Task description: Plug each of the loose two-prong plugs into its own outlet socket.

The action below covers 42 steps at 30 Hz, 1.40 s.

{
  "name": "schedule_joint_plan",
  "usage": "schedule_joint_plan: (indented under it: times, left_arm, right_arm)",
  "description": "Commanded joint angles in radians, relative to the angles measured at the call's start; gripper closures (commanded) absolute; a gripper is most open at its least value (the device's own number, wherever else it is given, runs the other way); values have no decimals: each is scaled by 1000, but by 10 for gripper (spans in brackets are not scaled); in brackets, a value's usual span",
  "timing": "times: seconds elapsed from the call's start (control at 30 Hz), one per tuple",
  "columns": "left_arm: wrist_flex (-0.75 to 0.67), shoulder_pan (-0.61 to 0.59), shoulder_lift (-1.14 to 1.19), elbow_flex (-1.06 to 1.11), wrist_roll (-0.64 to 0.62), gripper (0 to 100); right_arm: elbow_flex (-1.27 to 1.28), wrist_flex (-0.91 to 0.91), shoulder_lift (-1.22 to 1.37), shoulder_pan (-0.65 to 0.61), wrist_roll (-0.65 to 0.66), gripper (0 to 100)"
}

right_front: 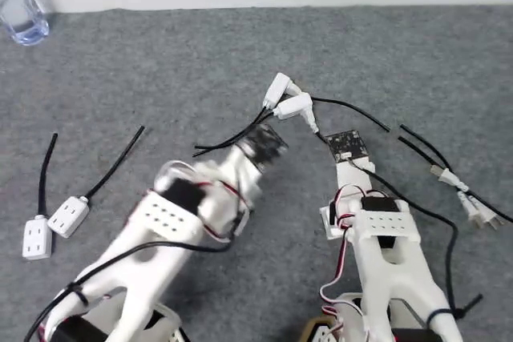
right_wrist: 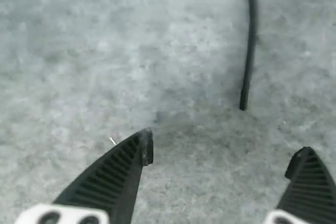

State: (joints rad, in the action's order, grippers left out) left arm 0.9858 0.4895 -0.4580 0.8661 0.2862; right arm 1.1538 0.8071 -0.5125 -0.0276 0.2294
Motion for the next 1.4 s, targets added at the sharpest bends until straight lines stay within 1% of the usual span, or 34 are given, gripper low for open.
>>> schedule_joint_plan:
  times: [0.0,0.13,0.3,0.5,0.7,0.77,0.93,1.03,1.13,1.23,1.37]
  left_arm:
    - [-21,97,-29,-8,58,986]
    - [11,130,17,-15,135,986]
    - [8,129,198,-36,258,986]
    - [14,103,416,-197,273,986]
    - [9,109,462,-231,327,983]
    - [14,107,462,-231,327,938]
    - [63,107,462,-237,324,691]
    - [66,101,460,-239,324,597]
    - [81,101,451,-259,321,577]
    - [149,98,404,-320,298,577]
    - [227,43,302,-394,293,577]
  right_arm:
    - [-21,-33,-27,16,-11,608]
    - [-21,-41,-25,19,-11,608]
    - [-21,-41,-25,19,-11,608]
    - [-21,-47,-31,21,-9,608]
    - [-21,-62,-33,68,-9,608]
    - [-21,-62,-33,70,-9,608]
    - [-21,-59,-35,87,-9,608]
    - [-23,-61,-35,130,-11,608]
    - [-23,-59,-36,133,-11,608]
    - [-23,-59,-36,134,-11,608]
    - [-23,-59,-36,140,-11,608]
